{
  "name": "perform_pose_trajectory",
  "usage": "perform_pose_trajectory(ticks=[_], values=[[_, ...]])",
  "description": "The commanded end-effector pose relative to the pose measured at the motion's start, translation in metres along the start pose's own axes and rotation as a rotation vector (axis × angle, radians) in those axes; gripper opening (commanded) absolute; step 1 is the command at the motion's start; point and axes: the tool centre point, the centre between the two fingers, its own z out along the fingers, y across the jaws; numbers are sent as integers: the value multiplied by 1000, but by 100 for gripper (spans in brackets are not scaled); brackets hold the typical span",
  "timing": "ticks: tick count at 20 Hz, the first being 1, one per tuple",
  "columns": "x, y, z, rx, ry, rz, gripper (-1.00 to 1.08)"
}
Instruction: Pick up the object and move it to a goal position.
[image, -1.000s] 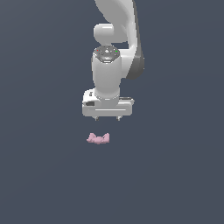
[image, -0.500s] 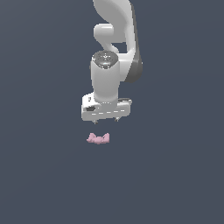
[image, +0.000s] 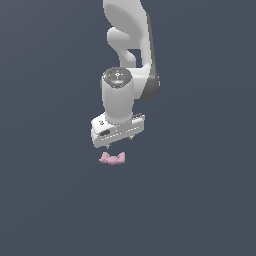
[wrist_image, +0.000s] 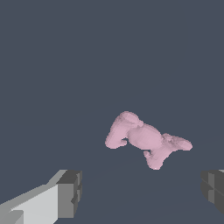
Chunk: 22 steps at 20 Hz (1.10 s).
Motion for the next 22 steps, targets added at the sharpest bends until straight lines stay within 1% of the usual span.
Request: perform_pose_trajectory(ticks=[1,22], values=[[0,3,5,1,-2,-68,100],[2,22,48,18,-7,-617,100]])
